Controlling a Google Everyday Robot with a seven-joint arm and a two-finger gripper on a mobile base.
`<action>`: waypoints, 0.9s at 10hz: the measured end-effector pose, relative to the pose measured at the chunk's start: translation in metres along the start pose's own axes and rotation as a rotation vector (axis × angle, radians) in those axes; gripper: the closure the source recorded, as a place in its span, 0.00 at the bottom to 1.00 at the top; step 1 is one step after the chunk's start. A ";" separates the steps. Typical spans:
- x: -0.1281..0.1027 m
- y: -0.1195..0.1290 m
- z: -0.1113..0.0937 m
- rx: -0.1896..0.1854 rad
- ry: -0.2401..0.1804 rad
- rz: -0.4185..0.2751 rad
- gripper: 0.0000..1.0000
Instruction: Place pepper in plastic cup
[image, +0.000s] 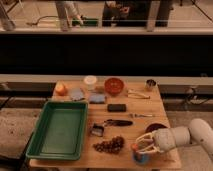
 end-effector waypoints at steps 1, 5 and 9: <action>0.001 0.000 -0.001 0.002 0.002 0.001 1.00; 0.005 0.001 -0.004 0.018 0.014 0.008 1.00; 0.006 0.003 -0.008 0.034 0.024 0.007 0.69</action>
